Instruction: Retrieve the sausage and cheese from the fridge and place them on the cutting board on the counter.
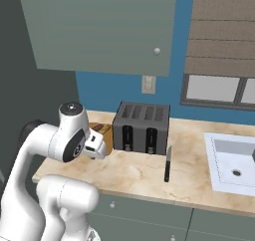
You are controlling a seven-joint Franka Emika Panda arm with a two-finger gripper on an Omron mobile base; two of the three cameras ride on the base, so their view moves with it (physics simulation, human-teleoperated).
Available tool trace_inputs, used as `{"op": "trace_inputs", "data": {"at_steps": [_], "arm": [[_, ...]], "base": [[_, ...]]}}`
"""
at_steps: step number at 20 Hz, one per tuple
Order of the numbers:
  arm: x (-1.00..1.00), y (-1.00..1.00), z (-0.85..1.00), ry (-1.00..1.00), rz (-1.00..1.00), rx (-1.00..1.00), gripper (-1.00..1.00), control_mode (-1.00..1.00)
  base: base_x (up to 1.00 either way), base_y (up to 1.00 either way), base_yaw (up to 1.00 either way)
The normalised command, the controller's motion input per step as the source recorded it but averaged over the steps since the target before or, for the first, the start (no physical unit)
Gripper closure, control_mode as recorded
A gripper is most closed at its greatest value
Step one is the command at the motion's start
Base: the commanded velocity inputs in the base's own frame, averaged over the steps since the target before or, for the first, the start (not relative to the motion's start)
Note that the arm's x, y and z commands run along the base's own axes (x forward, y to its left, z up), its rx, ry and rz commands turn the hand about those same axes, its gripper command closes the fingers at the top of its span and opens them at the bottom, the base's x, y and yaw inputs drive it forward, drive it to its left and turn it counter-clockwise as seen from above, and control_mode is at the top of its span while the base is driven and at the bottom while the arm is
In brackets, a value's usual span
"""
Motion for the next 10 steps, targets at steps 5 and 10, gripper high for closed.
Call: {"op": "trace_inputs", "data": {"at_steps": [5, 10], "arm": [[0.00, 0.00, 0.00, 0.00, 0.00, 0.00, -1.00, -1.00], [0.00, 0.00, 0.00, 0.00, 0.00, 0.00, -1.00, -1.00]], "base": [[0.00, 0.00, 0.00], [0.00, 0.00, 0.00]]}}
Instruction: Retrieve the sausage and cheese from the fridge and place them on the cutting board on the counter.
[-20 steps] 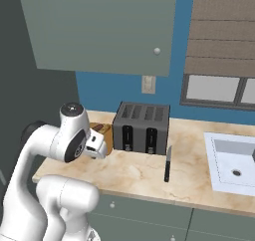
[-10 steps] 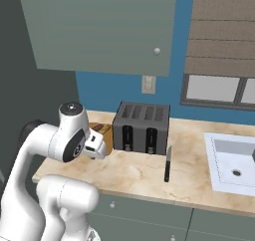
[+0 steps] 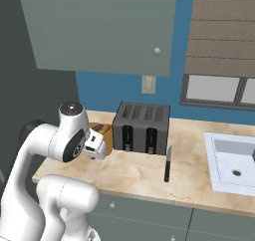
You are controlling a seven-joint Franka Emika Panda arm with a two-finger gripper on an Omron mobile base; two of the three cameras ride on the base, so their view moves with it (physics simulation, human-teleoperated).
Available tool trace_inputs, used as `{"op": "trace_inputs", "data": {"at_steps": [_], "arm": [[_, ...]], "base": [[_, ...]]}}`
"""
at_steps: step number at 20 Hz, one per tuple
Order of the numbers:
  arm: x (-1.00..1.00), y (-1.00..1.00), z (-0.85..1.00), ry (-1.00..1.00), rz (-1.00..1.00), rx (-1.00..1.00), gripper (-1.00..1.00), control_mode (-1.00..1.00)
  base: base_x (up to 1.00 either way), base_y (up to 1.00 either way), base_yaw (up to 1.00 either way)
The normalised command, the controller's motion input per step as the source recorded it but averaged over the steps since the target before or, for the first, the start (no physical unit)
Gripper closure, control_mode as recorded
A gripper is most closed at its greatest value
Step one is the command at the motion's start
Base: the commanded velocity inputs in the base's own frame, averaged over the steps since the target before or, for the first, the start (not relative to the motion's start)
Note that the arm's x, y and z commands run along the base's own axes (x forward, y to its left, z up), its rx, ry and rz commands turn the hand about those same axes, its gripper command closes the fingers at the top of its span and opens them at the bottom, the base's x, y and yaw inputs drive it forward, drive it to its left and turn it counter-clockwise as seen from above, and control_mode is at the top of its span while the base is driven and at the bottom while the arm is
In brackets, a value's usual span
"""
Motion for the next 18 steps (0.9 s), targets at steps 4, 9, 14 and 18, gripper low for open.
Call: {"op": "trace_inputs", "data": {"at_steps": [4, 9, 14, 18], "arm": [[0.00, 0.00, 0.00, 0.00, 0.00, 0.00, -1.00, -1.00], [0.00, 0.00, 0.00, 0.00, 0.00, 0.00, -1.00, -1.00], [0.00, 0.00, 0.00, 0.00, 0.00, 0.00, -1.00, -1.00], [-0.34, -0.06, -0.05, -0.07, -0.01, 0.04, -1.00, -1.00]], "base": [[0.00, 0.00, 0.00], [0.00, 0.00, 0.00], [0.00, 0.00, 0.00], [0.00, 0.00, 0.00]]}}
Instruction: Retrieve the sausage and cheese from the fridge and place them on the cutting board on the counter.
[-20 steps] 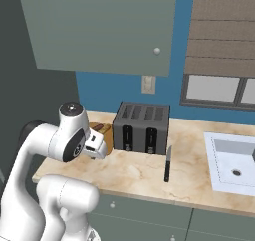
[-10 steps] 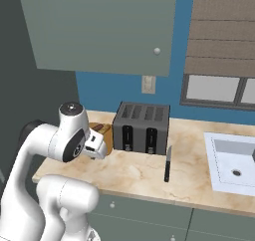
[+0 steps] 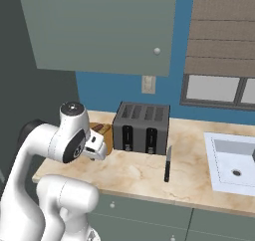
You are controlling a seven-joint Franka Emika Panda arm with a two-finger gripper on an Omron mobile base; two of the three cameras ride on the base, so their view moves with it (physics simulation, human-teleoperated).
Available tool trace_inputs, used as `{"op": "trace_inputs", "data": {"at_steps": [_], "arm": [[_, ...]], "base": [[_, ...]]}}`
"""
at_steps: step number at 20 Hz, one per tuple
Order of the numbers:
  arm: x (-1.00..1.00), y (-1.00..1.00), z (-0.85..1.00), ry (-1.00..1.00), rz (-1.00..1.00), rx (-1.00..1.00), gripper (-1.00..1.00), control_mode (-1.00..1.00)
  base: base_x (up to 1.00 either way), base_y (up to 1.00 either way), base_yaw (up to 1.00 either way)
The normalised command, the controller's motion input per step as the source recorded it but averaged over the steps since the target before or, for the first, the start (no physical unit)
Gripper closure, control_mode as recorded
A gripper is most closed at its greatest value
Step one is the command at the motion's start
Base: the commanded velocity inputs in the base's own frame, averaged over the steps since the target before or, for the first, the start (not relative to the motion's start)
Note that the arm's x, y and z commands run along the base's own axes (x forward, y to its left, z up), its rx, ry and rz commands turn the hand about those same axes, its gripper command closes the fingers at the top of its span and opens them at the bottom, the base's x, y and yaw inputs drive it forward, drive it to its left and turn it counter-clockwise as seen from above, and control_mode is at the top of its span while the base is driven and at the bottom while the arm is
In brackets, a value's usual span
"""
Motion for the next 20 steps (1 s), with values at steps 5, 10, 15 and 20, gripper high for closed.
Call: {"op": "trace_inputs", "data": {"at_steps": [5, 10, 15, 20], "arm": [[-0.69, -0.01, -0.12, -0.06, 0.00, 0.04, -1.00, -1.00], [-0.47, 0.01, -0.15, -0.02, 0.00, 0.00, -1.00, -1.00], [-0.20, 0.04, -0.07, -0.11, 0.06, 0.00, -1.00, -1.00], [0.00, 0.00, 0.00, 0.00, 0.00, 0.00, -1.00, -1.00]], "base": [[0.00, 0.00, 0.00], [0.00, 0.00, 0.00], [0.00, 0.00, 0.00], [0.00, 0.00, 0.00]]}}
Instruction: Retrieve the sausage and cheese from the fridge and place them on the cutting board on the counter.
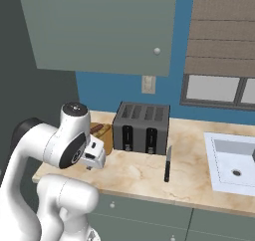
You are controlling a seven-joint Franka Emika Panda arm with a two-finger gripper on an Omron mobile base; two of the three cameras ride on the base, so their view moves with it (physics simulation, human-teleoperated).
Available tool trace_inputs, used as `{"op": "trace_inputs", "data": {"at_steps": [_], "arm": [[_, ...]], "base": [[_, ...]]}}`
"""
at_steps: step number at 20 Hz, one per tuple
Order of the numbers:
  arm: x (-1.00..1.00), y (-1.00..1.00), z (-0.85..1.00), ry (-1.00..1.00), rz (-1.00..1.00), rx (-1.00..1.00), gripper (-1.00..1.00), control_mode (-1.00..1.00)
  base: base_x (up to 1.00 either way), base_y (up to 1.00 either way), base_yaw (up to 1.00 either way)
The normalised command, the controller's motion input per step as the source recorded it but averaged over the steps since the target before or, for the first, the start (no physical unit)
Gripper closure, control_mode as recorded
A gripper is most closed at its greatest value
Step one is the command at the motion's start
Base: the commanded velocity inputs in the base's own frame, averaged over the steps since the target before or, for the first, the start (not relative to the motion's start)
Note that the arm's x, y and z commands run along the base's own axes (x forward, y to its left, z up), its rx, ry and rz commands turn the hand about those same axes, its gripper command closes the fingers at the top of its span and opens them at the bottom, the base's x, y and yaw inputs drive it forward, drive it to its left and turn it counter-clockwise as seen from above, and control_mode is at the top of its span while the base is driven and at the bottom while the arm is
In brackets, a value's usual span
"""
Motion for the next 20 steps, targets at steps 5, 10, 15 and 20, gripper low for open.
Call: {"op": "trace_inputs", "data": {"at_steps": [5, 10, 15, 20], "arm": [[0.00, 0.00, 0.00, 0.00, 0.00, 0.00, -1.00, -1.00], [0.00, 0.00, 0.00, 0.00, 0.00, 0.00, -1.00, -1.00], [0.00, 0.00, 0.00, 0.00, 0.00, 0.00, -1.00, 1.00], [0.00, 0.00, 0.00, 0.00, 0.00, 0.00, -1.00, 1.00]], "base": [[0.00, 0.00, 0.00], [0.00, 0.00, 0.00], [0.00, 0.00, 0.00], [-0.10, 0.00, 0.00]]}}
